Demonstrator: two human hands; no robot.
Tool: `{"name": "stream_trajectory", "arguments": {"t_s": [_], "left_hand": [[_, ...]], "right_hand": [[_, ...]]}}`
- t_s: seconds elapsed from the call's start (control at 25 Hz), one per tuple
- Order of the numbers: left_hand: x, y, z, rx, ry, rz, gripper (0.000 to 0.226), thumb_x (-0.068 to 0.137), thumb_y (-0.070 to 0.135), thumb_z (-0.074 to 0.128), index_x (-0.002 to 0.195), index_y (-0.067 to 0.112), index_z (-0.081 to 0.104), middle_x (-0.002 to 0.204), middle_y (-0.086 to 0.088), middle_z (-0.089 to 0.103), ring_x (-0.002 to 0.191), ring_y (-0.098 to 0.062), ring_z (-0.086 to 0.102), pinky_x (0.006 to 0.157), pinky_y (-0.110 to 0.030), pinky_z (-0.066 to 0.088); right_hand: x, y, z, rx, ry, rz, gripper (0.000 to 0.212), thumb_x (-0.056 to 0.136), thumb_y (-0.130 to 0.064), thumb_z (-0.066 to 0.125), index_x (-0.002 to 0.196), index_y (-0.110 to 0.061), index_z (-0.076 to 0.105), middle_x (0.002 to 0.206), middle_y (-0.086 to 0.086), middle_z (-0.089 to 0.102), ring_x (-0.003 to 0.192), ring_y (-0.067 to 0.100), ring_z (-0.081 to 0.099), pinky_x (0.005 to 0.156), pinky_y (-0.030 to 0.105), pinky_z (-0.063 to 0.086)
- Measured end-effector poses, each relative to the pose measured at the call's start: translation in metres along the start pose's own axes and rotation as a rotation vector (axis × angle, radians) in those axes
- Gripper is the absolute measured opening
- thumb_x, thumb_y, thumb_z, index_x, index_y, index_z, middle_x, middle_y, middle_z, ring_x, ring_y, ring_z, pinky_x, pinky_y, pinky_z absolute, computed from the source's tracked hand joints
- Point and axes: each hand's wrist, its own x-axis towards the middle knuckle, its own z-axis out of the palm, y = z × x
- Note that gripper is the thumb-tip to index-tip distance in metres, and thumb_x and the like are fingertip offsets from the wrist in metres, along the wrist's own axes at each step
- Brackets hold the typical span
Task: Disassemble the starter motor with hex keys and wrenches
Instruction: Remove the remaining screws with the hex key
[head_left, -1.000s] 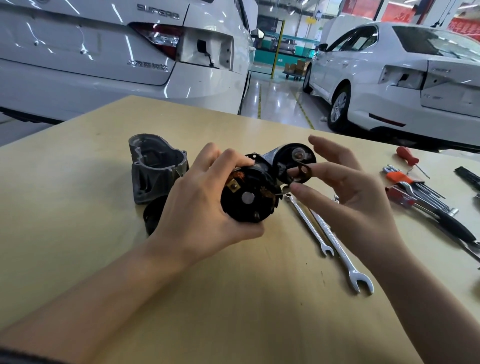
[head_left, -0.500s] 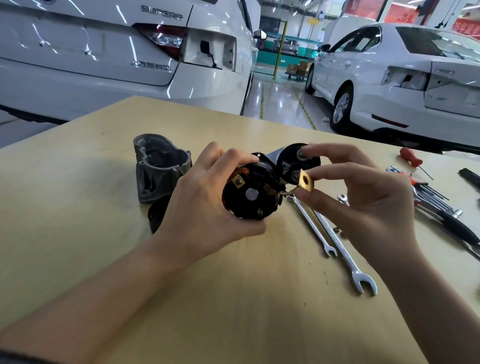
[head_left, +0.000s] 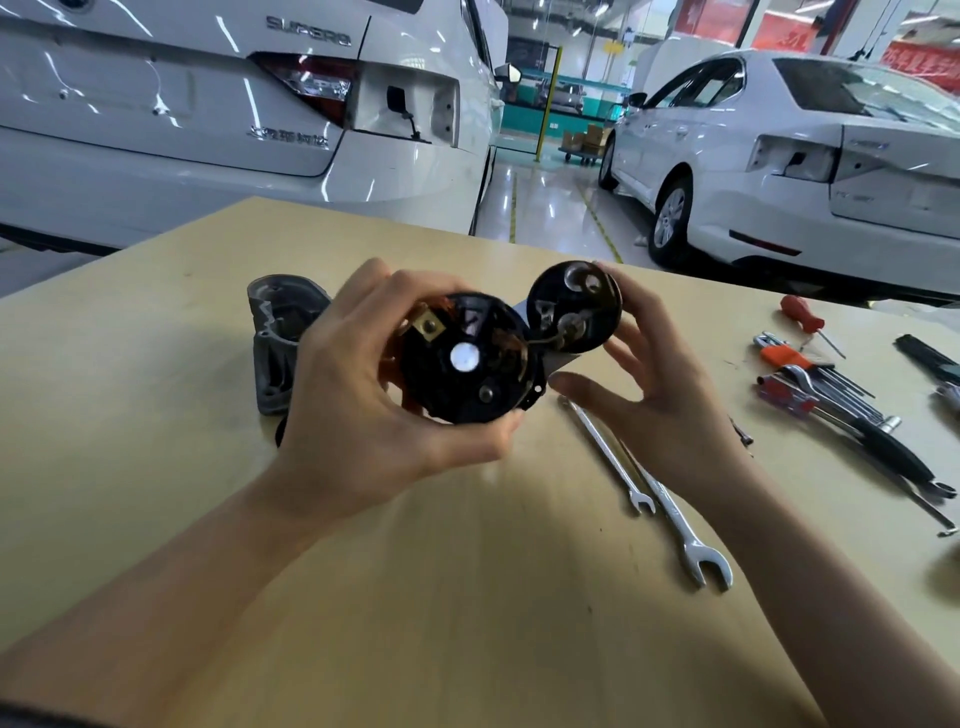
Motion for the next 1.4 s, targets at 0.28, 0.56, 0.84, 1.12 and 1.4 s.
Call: {"name": "stream_trajectory", "arguments": {"t_s": [0.28, 0.56, 0.84, 1.12, 1.4], "left_hand": [[0.014, 0.018, -0.016, -0.214, 0.03, -0.001, 0.068, 0.056, 0.032, 0.08, 0.12, 0.02, 0.058, 0.101, -0.006, 0.061, 0.085, -0.008, 0.065, 0.071, -0.025, 0.057], [0.063, 0.02, -0.006, -0.379, 0.028, -0.1, 0.077, 0.065, 0.034, 0.081, 0.132, 0.018, 0.048, 0.105, -0.016, 0.068, 0.085, -0.049, 0.064, 0.071, -0.063, 0.054], [0.069, 0.022, 0.024, -0.454, 0.08, -0.485, 0.077, 0.057, 0.054, 0.085, 0.122, 0.02, 0.061, 0.095, -0.013, 0.072, 0.088, -0.023, 0.072, 0.08, -0.043, 0.059], [0.041, -0.014, 0.021, -0.986, -0.407, -0.671, 0.062, 0.09, 0.059, 0.033, 0.117, 0.012, 0.062, 0.111, -0.011, 0.065, 0.107, -0.028, 0.056, 0.094, -0.041, 0.044], [0.026, -0.014, 0.032, -1.008, -0.576, -0.777, 0.054, 0.084, 0.055, 0.055, 0.113, 0.012, 0.071, 0.123, -0.015, 0.066, 0.117, -0.032, 0.061, 0.102, -0.048, 0.047]], "right_hand": [[0.005, -0.012, 0.002, -0.171, 0.113, -0.173, 0.057, 0.073, -0.039, 0.079, 0.117, -0.025, 0.046, 0.107, -0.01, 0.063, 0.1, 0.012, 0.062, 0.088, 0.027, 0.048], [0.005, -0.026, 0.016, 0.044, 0.302, 0.002, 0.037, 0.071, -0.045, 0.069, 0.096, -0.021, 0.056, 0.081, -0.014, 0.067, 0.076, -0.003, 0.063, 0.066, 0.01, 0.046], [0.001, -0.027, 0.015, 0.317, 0.339, 0.324, 0.048, 0.074, -0.054, 0.067, 0.093, -0.01, 0.067, 0.091, 0.022, 0.069, 0.081, 0.04, 0.069, 0.06, 0.053, 0.058], [-0.006, -0.03, 0.014, 0.282, 0.37, 0.361, 0.06, 0.074, -0.06, 0.063, 0.093, -0.004, 0.063, 0.095, 0.03, 0.061, 0.087, 0.048, 0.062, 0.07, 0.064, 0.052], [-0.003, -0.032, 0.013, 0.246, 0.326, 0.502, 0.071, 0.072, -0.073, 0.058, 0.097, -0.008, 0.066, 0.099, 0.026, 0.066, 0.087, 0.043, 0.065, 0.075, 0.06, 0.054]]}}
